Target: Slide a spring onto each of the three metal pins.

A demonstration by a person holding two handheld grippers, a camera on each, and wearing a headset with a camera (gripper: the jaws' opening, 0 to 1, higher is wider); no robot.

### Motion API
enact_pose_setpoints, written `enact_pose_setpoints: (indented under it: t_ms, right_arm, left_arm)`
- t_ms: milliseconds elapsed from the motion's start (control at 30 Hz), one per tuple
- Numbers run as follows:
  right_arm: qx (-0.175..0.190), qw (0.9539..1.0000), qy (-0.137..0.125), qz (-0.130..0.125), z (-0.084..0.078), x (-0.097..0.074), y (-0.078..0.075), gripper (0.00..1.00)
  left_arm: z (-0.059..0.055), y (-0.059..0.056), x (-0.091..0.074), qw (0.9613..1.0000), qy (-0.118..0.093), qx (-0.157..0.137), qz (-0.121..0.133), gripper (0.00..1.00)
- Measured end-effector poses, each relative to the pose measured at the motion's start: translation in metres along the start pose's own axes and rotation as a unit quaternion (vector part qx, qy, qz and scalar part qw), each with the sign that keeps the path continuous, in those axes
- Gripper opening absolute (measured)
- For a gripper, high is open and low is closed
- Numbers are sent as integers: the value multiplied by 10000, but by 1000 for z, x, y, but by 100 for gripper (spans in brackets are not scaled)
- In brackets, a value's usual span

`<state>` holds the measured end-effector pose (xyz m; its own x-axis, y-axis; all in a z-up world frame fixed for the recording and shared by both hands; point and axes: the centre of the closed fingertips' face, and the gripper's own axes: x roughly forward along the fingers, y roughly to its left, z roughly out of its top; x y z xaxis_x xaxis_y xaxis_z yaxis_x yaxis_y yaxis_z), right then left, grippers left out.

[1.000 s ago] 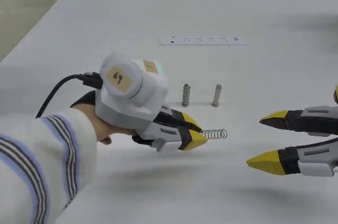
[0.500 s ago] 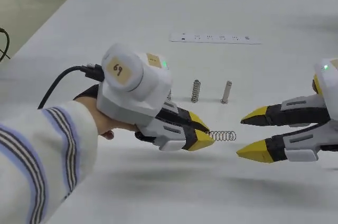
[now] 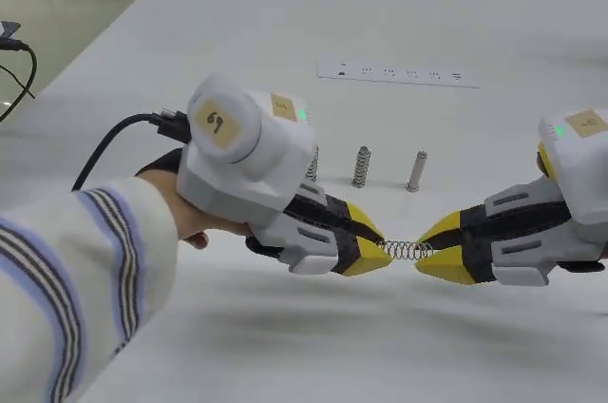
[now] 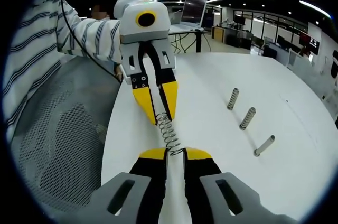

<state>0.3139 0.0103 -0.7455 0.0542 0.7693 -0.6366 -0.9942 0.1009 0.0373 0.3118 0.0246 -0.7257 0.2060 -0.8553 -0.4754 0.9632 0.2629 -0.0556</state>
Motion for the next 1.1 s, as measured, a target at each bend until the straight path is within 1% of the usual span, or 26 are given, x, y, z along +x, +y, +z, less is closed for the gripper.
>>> enact_pose_setpoints:
  t_ms: [133,300,367,467,567,700,800,900,1000,1033,1100]
  right_arm:
    - [-62,9999,84,116,-2,0,3,8]
    - [-187,9995,208,159,-4,1,4,8]
    - [-183,9994,210,195,-3,0,5,8]
    - [-123,9995,101,274,1,-4,6,8]
    - [-123,9992,129,353,2,-6,7,8]
    - [-79,9990,133,427,6,-9,10,8]
    - [-150,9990,259,323,6,-11,8,8]
    - [-169,9989,307,304,8,-13,7,8]
    - [-156,9988,356,286,10,-13,6,8]
    - [-101,9989,375,259,10,-14,5,8]
    - [-108,9990,366,249,12,-14,6,7]
  left_arm:
    - [-2,-1,1,10000,21,11,1,2]
    - [-4,-2,3,10000,66,46,-8,2]
    - [-5,-3,3,9999,94,71,-25,2]
    - [-9,-3,3,9998,174,100,-31,2]
    - [-10,-4,4,9998,166,99,-44,2]
    - [-13,-5,8,9996,247,157,-53,2]
    - [-11,-3,9,9998,171,83,-18,2]
    - [-12,-3,12,9997,198,130,-4,2]
    - [-14,-1,17,9997,223,112,42,2]
    - [-15,0,18,9997,228,116,58,2]
    - [-15,1,20,9996,234,129,86,2]
